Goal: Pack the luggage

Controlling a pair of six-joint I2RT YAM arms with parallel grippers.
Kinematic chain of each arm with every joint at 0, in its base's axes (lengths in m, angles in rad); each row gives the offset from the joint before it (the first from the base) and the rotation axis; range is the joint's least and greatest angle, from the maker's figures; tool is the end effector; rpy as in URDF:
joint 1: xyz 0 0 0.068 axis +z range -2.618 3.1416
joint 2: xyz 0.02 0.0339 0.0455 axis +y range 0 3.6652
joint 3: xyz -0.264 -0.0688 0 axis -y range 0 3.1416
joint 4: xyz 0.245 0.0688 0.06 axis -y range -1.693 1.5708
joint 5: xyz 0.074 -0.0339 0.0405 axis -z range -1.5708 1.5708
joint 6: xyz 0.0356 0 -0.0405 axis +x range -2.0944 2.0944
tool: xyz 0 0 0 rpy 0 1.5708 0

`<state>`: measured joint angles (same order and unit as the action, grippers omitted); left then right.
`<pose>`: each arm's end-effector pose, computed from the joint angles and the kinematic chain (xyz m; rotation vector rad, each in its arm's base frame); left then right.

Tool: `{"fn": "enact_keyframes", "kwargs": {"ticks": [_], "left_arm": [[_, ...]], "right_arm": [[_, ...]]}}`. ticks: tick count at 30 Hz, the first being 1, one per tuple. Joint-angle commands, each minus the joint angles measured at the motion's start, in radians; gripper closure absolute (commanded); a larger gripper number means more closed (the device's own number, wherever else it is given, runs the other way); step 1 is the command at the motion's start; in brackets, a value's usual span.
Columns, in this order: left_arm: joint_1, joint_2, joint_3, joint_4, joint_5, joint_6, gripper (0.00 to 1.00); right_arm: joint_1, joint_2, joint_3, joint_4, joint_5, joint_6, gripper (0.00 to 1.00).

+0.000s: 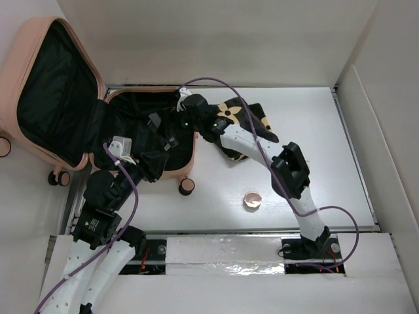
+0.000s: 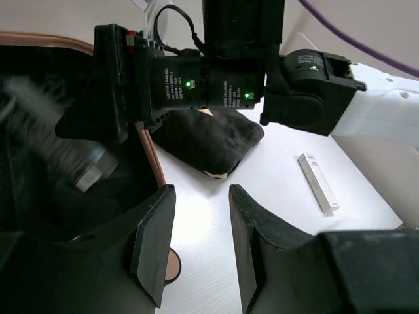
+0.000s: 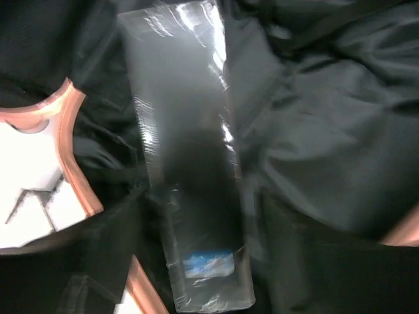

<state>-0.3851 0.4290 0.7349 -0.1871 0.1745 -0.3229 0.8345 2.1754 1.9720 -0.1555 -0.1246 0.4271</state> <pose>0.0938 -0.0447 0.3672 0.1925 1.4802 -0.7019 0.3489 0.3916 0.3016 -0.5010 1.9877 0.9401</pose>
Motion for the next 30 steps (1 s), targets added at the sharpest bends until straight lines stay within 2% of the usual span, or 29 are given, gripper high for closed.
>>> {"fn": "enact_keyframes", "kwargs": {"ticks": [1,2,3,5,7,8,9,10,11,12,13,14,15,16,17,19,20,21,25,29,30], "left_arm": [[-0.003,-0.016,0.0,0.018,-0.023,-0.001,0.65],[-0.003,-0.016,0.0,0.015,-0.021,-0.001,0.65],[-0.003,-0.021,-0.002,0.017,-0.02,-0.001,0.64],[-0.003,-0.026,-0.002,0.017,-0.02,-0.001,0.65],[-0.003,-0.03,-0.002,0.018,-0.015,-0.001,0.64],[-0.003,-0.035,-0.003,0.017,-0.012,-0.002,0.65],[-0.003,-0.041,-0.003,0.02,-0.01,-0.002,0.64],[-0.003,-0.047,-0.003,0.02,-0.01,-0.002,0.64],[-0.012,-0.05,-0.002,0.018,-0.012,-0.002,0.64],[-0.012,-0.052,-0.002,0.018,-0.012,-0.002,0.64],[-0.023,-0.056,-0.002,0.02,-0.007,-0.002,0.65],[-0.032,-0.061,-0.003,0.02,-0.004,-0.004,0.64],[-0.032,-0.064,-0.003,0.021,-0.006,-0.004,0.64],[-0.044,-0.067,-0.002,0.021,-0.01,-0.004,0.64],[-0.044,-0.067,0.0,0.021,-0.012,-0.002,0.64],[-0.069,-0.068,0.0,0.021,-0.012,-0.002,0.64],[-0.069,-0.07,-0.002,0.021,-0.012,-0.001,0.64],[-0.081,-0.075,0.0,0.021,-0.013,-0.001,0.64],[-0.103,-0.101,0.006,0.012,-0.047,0.002,0.64],[-0.112,-0.133,0.008,0.009,-0.062,0.001,0.64],[-0.121,-0.139,0.009,0.005,-0.07,0.002,0.64]], "right_arm": [[-0.014,-0.038,0.108,0.049,-0.032,0.045,0.12],[-0.027,-0.063,0.073,0.06,-0.018,0.036,0.02],[-0.04,-0.095,0.038,0.069,-0.001,0.033,0.0],[-0.073,-0.232,-0.066,0.117,0.028,0.032,0.02],[-0.144,-0.348,-0.302,0.199,0.045,0.038,0.1],[-0.172,-0.411,-0.396,0.224,0.086,0.047,0.31],[-0.201,-0.536,-0.591,0.243,0.115,0.07,0.48],[-0.26,-0.598,-0.684,0.244,0.178,0.084,0.67],[-0.291,-0.659,-0.773,0.223,0.31,0.097,0.91],[-0.325,-0.772,-0.858,0.199,0.371,0.134,0.95],[-0.401,-0.828,-1.018,0.159,0.419,0.154,0.96],[-0.444,-0.879,-1.091,0.124,0.484,0.173,0.96],[-0.484,-0.931,-1.157,0.105,0.505,0.202,0.94],[-0.524,-1.032,-1.264,0.061,0.52,0.216,0.87],[-0.585,-1.081,-1.309,0.042,0.554,0.228,0.58],[-0.633,-1.211,-1.387,0.027,0.574,0.237,0.25],[-0.688,-1.242,-1.433,0.014,0.576,0.239,0.04],[-0.724,-1.265,-1.446,-0.002,0.557,0.255,0.0],[-0.859,-1.28,-1.463,-0.058,0.416,0.234,0.0],[-0.933,-1.189,-1.434,-0.075,0.3,0.162,0.01],[-0.933,-1.122,-1.42,-0.078,0.264,0.132,0.02]]}}
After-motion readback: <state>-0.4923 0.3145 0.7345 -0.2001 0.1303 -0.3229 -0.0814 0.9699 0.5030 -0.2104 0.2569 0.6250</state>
